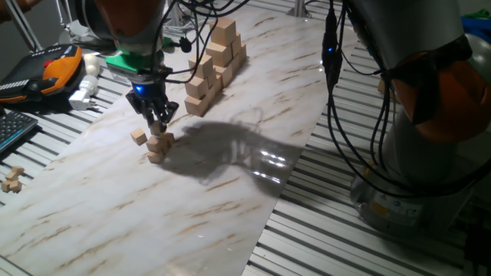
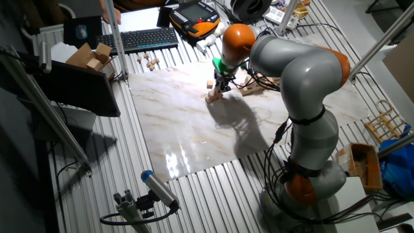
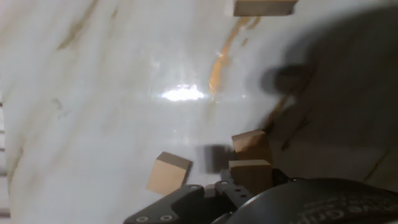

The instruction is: Stack the blocks into a pyramid shape

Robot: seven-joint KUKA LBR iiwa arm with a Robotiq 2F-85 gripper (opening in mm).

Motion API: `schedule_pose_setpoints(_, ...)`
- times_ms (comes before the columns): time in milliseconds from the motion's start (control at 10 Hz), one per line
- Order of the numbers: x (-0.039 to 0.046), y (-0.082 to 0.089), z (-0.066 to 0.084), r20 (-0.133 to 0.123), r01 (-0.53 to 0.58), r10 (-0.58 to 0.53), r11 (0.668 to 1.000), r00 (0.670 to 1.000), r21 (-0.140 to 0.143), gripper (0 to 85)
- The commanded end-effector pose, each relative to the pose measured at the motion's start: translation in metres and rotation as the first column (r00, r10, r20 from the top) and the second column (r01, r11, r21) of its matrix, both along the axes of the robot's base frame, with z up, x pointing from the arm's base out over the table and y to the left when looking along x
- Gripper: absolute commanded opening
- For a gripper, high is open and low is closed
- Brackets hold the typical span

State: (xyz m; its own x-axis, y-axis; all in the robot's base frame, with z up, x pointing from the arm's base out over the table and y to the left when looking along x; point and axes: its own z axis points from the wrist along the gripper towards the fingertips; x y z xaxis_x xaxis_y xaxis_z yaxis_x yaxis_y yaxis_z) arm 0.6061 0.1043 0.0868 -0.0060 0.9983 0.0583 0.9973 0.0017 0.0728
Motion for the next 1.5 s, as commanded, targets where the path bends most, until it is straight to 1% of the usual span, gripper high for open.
schedule_pose_setpoints(0,-0.0001,-0.0007,-0.0005,-0.002,0.259,-0.259,0.966,0.966,0.0,0.0)
schedule_pose_setpoints(200,-0.0018,-0.0045,-0.0018,-0.006,0.197,-0.197,0.98,0.98,-0.008,0.0)
schedule_pose_setpoints(600,0.0008,-0.0042,-0.0038,-0.032,0.085,-0.086,0.996,0.996,-0.029,0.0)
schedule_pose_setpoints(700,0.0009,-0.0041,-0.0038,-0.039,0.061,-0.062,0.998,0.997,-0.029,0.0)
schedule_pose_setpoints(900,0.0009,-0.0027,-0.0046,-0.048,0.05,-0.051,0.999,0.998,-0.02,0.0)
schedule_pose_setpoints(1000,0.0005,-0.0003,-0.0058,-0.051,0.044,-0.045,0.999,0.998,-0.024,0.0)
schedule_pose_setpoints(1100,0.0001,0.0023,-0.0071,-0.049,0.041,-0.043,0.999,0.998,-0.036,0.0)
schedule_pose_setpoints(1200,-0.0004,0.0042,-0.0085,-0.042,0.035,-0.038,0.998,0.998,-0.057,0.0)
schedule_pose_setpoints(1400,-0.0005,0.0049,-0.009,-0.038,0.035,-0.038,0.997,0.999,-0.063,0.0)
